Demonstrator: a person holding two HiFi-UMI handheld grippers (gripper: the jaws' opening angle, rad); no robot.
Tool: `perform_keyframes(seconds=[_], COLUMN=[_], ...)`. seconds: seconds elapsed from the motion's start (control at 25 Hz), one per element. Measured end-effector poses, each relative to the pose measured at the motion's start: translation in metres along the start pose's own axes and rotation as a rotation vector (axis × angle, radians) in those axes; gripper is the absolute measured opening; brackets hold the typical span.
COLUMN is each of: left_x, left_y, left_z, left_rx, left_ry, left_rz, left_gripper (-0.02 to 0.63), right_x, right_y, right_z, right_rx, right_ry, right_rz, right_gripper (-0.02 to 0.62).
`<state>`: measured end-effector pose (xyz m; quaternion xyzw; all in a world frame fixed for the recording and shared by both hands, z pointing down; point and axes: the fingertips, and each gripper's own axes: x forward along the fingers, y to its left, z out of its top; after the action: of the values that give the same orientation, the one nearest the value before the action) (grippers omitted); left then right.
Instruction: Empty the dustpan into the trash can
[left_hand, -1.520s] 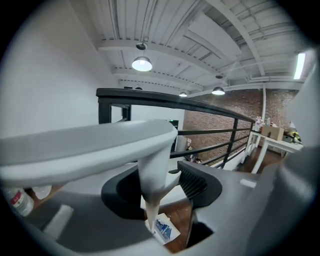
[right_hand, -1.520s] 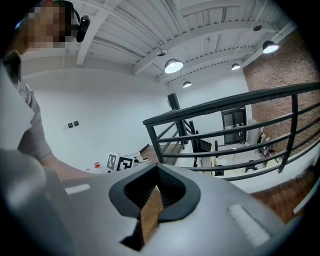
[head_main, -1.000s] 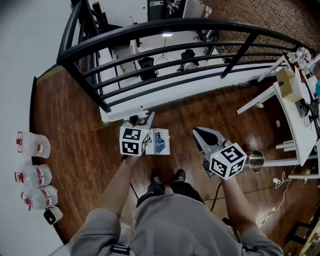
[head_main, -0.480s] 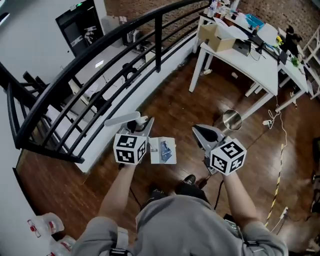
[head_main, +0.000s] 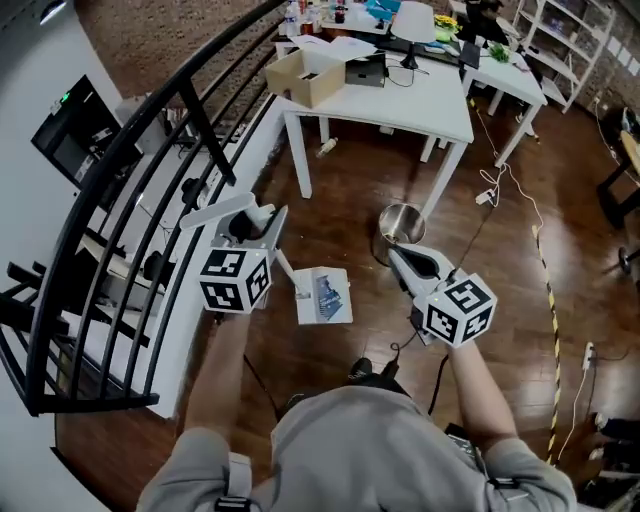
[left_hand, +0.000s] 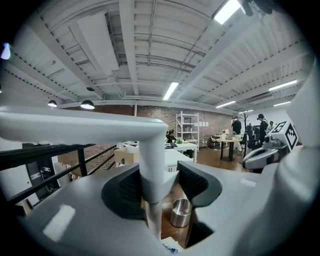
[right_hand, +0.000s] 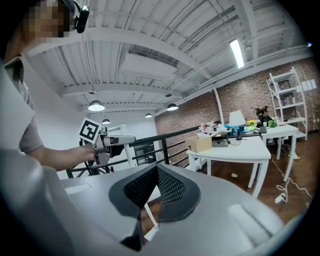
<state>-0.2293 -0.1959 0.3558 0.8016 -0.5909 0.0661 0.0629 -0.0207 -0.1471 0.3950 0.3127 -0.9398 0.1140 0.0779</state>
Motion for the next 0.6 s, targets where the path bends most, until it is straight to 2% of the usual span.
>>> perform_keyframes(seconds=[0.24,0.6], left_x=[0.081,0.210], left_y=[-0.056,-0.095], left_z=[0.073,0.130], left_rx=[0.031,0.030], left_ry=[-0.081,-0.168], left_rz=[-0.074,-0.184], left_gripper=[0.199,0.196], right_x=[-0.052,-0.076], right_y=[-0.083,-0.183], right_z=[0.014,0.010], right_rx=[0.026,0.086], right_ry=[-0.041,-0.052], right_rz=[-0.108,-0.295], right_gripper=[-0.002,-0.002])
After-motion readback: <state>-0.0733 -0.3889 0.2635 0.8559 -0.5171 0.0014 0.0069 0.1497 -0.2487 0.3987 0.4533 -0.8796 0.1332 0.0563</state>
